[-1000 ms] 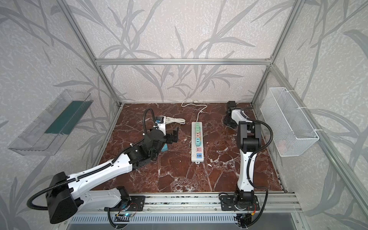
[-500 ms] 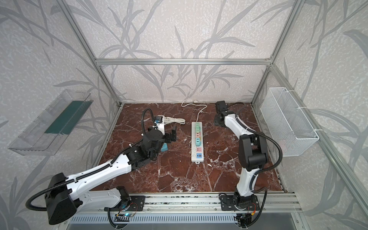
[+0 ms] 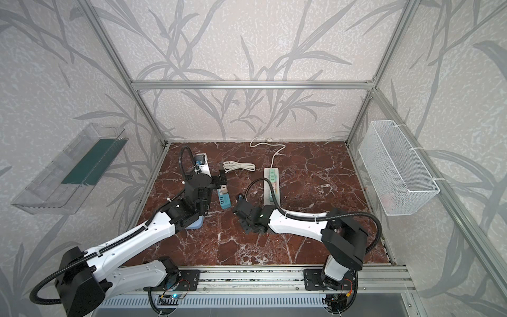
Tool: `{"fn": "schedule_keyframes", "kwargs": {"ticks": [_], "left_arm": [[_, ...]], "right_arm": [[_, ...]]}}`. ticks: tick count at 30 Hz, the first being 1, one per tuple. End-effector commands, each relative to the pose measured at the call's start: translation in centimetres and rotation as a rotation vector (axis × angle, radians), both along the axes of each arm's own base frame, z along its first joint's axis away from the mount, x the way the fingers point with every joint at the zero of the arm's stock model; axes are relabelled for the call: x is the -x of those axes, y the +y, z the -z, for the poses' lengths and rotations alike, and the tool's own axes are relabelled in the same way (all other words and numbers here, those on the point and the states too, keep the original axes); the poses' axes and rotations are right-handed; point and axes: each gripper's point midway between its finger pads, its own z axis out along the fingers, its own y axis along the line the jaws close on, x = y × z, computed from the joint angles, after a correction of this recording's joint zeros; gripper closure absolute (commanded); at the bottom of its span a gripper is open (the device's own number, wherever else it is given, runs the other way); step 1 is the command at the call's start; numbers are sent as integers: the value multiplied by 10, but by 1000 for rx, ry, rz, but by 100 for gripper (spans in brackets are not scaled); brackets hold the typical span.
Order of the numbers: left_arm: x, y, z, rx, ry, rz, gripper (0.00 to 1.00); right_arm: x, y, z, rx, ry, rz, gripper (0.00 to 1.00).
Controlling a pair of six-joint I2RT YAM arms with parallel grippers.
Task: Insert the plug
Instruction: 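Carry the teal adapter nearer the robot and set it down with the right gripper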
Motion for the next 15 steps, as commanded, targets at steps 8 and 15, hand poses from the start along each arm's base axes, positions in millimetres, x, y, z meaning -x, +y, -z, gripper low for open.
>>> {"fn": "schedule_keyframes", "kwargs": {"ticks": [8, 15], "left_arm": [[39, 56, 59, 245, 119, -153, 2], [57, 63, 72, 297, 142, -147, 6]], "right_arm": [[52, 41, 30, -14, 116, -306, 68], [58, 25, 57, 53, 147, -280, 63]]}}
